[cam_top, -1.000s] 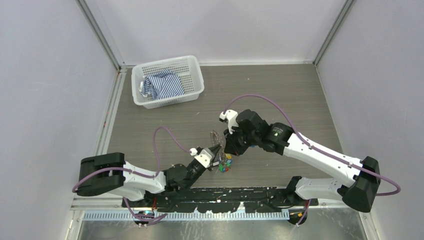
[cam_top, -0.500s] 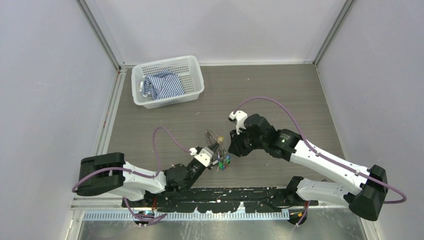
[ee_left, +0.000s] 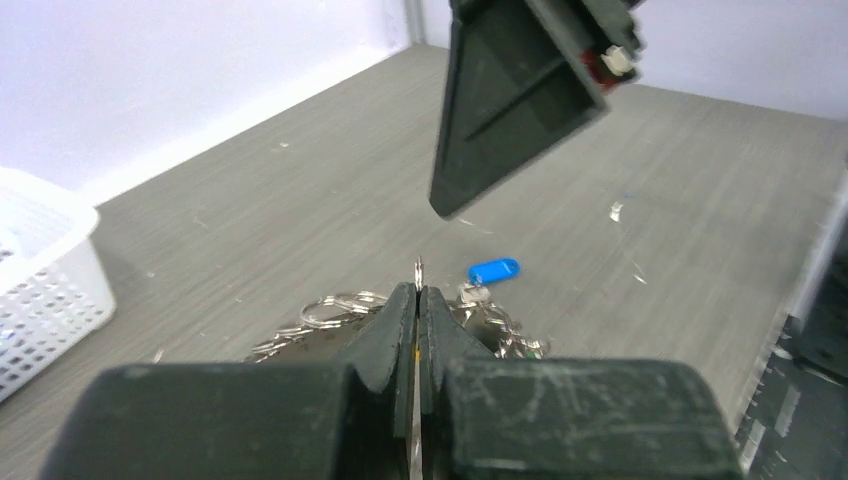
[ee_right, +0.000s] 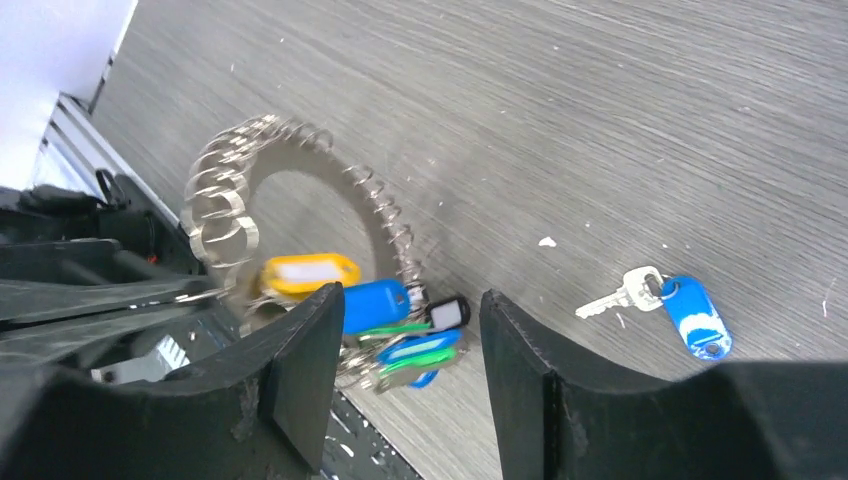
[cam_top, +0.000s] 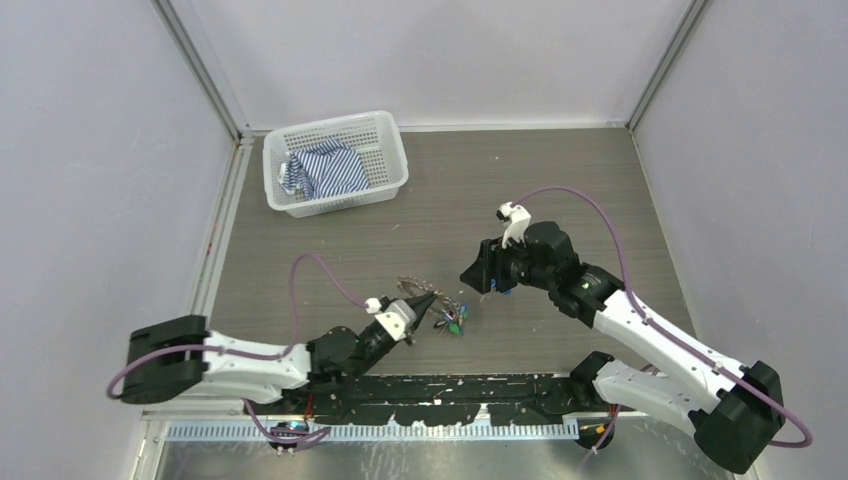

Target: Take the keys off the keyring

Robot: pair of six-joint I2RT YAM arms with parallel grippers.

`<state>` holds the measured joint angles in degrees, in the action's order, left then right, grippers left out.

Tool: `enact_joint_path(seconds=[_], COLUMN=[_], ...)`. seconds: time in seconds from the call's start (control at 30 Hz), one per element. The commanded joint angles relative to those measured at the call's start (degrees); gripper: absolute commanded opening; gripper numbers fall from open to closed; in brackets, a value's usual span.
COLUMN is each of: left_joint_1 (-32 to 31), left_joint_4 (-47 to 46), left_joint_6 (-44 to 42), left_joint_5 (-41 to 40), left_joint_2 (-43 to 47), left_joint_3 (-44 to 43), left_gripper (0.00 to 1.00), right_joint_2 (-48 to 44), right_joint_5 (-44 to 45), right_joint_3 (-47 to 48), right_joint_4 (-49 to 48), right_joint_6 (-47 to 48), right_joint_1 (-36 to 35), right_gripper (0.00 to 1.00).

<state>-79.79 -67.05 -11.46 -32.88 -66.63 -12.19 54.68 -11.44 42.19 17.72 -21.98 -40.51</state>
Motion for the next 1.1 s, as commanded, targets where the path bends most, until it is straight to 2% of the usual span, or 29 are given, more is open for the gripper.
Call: enact_joint_path(seconds=[0.0,0.1,0.17,0.23,0.33,0.53,0.67,0.77,0.9,0.97,1.07], left_joint_1=[3.46,7.14,9.12,10.52,13.61,22.6,23.05,22.61,20.96,20.49,20.21], left_joint_4=[15.74,24.98,30.84,32.72,36.24,31.77,33.13,34.23,33.17,31.29,30.41], left_joint_6=[7.66,13.93,14.84,14.53,13.52,15.67,16.68,22.16,26.63,28.5,30.02], left_joint_5=[11.85,14.51,15.52,15.07,16.05,26.45,28.8,28.22,26.84,26.07,24.17], left_joint_2=[14.95,20.89,22.3,21.65,16.49,3.4,-0.27,-0.74,-2.53,-3.41,-2.71], left_joint_3=[0.14,0.33,-1.66,-4.26,-10.69,-22.41,-27.19,-23.15,-15.19,-11.64,-7.56], left_gripper=[0.0,0.0,0.0,0.0,0.0,0.0,0.0,0.0,0.0,0.0,0.0], right_joint_2=[-2.56,-2.48,-1.47,-1.11,0.12,3.99,4.29,4.72,5.2,5.09,5.69], right_joint_5=[-7.95,-8.29,-7.58,-5.35,-2.26,-3.44,-3.01,-2.98,-6.09,-5.45,0.11], right_joint_3=[-4.48,-9.05,-9.62,-9.13,-7.07,-3.87,-2.36,-2.98,-6.72,-7.24,-7.92], right_joint_4=[-11.12,-17.01,-17.46,-17.45,-16.34,-16.23,-14.39,-13.31,-16.76,-17.32,-17.51], right_joint_6=[-6.33,-10.25,-11.21,-11.1,-10.65,-13.41,-12.41,-11.52,-12.14,-10.25,-5.81], right_joint_1=[3.18,3.67,4.01,4.33,6.9,16.47,19.97,19.95,19.26,16.74,9.84], right_gripper=[0.59,0.59,0.59,0.59,0.6,0.62,0.64,0.64,0.64,0.64,0.64])
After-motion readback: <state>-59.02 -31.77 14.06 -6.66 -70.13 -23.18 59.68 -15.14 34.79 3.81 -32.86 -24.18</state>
